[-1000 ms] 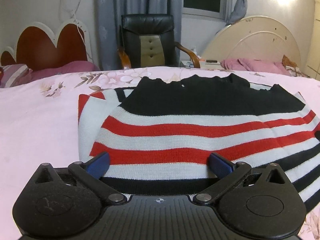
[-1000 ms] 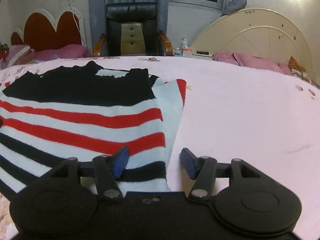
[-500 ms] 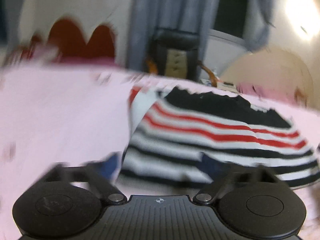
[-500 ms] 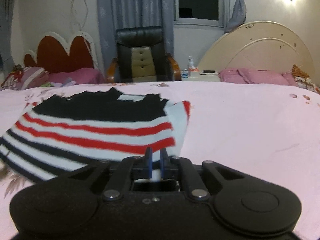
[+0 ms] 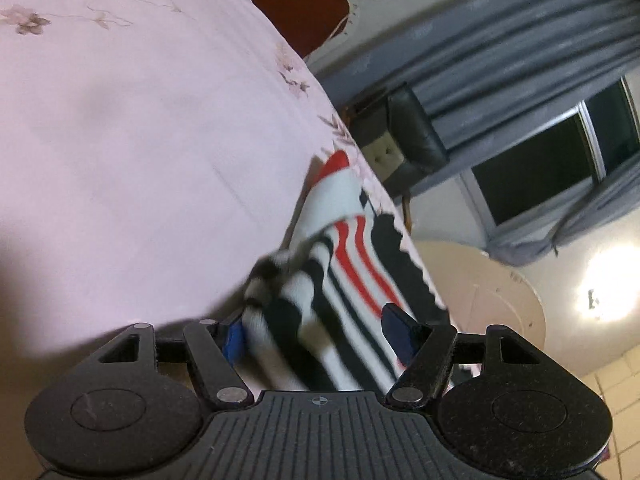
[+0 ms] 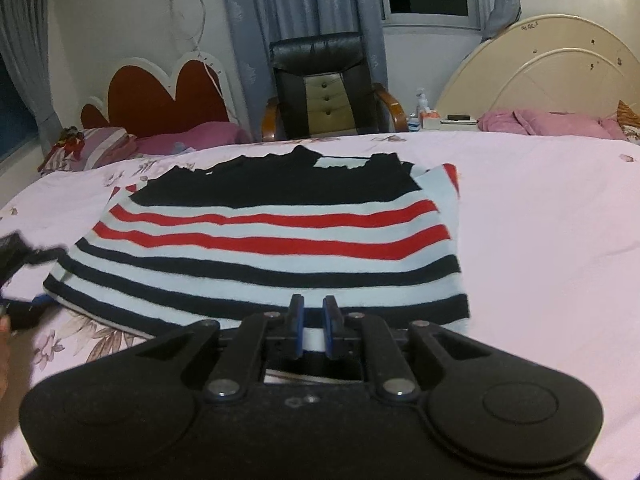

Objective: Fold small clothes
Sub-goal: 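Grasp the side edge of the folded sweater with the left gripper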

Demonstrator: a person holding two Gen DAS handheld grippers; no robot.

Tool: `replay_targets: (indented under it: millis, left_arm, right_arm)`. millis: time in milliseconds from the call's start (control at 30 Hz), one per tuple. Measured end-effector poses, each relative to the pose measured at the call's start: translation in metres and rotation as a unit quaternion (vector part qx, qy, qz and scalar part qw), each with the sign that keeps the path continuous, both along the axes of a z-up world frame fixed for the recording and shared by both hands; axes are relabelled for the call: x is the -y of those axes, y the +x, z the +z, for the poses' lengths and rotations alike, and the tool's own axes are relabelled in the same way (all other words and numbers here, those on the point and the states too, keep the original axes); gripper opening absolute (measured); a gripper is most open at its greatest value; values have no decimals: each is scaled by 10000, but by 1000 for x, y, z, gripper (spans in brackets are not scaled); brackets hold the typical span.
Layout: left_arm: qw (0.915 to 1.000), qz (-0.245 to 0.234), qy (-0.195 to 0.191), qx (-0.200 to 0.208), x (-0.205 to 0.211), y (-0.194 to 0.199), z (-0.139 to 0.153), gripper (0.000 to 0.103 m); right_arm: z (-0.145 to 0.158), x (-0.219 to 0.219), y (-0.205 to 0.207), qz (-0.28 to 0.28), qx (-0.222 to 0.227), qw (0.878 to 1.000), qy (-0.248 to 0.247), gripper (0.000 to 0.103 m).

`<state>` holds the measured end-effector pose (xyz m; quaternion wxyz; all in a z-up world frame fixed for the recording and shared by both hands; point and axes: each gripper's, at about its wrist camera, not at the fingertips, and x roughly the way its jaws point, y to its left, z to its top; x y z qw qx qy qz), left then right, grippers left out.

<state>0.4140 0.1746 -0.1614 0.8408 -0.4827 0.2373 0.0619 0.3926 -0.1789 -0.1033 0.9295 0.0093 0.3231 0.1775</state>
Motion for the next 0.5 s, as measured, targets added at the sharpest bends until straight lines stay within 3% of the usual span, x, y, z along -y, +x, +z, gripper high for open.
replay_targets:
  millis: [233, 333, 433, 500]
  left_arm:
    - [9998, -45, 180, 54, 0, 41, 1, 68]
    - [9974, -318, 561, -310, -1, 55, 6, 25]
    - [9972, -395, 578, 272, -4, 46, 22, 25]
    - [9985, -361, 374, 182, -7, 46, 14, 25]
  right_arm:
    - [-6, -3, 13, 52, -170, 9998, -22, 11]
    - [-5, -8, 25, 80, -246, 9996, 130, 11]
    - [0, -21, 40, 196, -258, 9991, 289, 9]
    - [5, -32, 47, 318, -158, 9987, 358, 9]
